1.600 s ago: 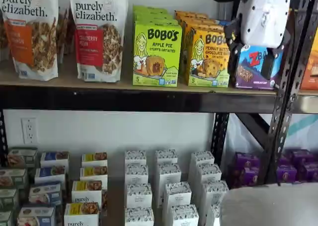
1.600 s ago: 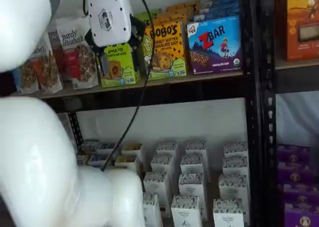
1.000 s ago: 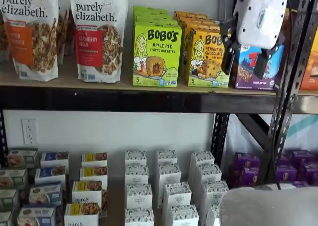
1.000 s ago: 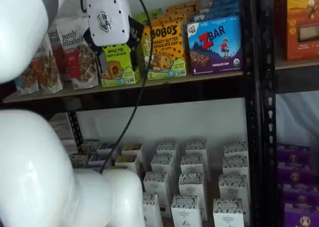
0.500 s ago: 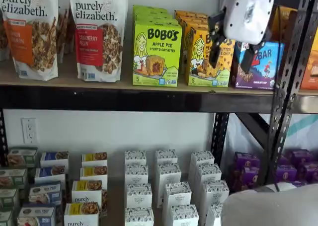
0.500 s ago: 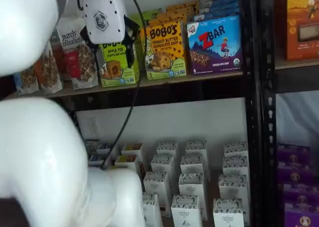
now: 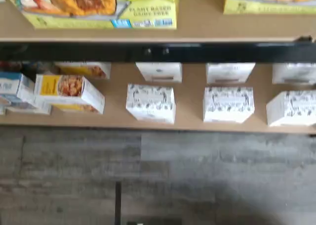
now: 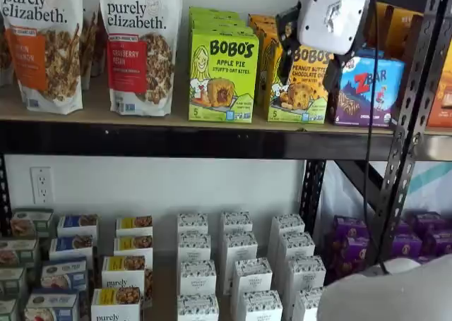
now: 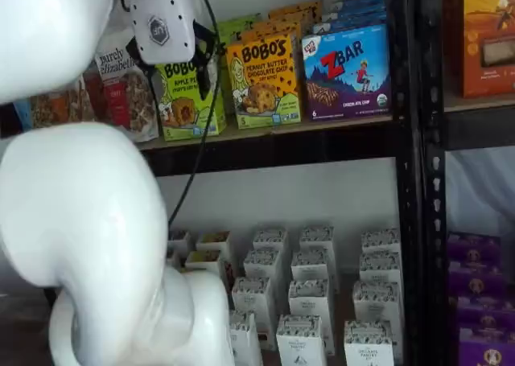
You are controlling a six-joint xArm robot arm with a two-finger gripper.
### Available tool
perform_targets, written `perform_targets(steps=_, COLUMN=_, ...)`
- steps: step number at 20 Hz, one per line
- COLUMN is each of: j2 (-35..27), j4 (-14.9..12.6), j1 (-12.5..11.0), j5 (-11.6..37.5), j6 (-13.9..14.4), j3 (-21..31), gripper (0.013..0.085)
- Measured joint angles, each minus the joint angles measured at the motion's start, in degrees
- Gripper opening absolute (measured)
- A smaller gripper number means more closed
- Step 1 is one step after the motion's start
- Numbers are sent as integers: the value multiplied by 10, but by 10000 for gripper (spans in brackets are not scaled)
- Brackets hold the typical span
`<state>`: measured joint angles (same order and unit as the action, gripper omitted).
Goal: Pick the green box on the top shelf, the fourth from the left
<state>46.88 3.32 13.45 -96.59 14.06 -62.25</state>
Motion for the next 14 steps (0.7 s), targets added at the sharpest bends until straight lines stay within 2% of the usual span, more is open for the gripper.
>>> perform_targets(steps=7, j2=-23, j4=-26, j1=35, j5=57, j6=28, j3=-10, gripper=850)
perform_targets(steps=11, j2=-52, j4=-50, j1=59, j5=66, j6=50, j3=-28, gripper=850)
perform_targets(steps=14, j2=-75, j4=-57, j1=65, j5=70, j6=57, j3=-41, gripper=850)
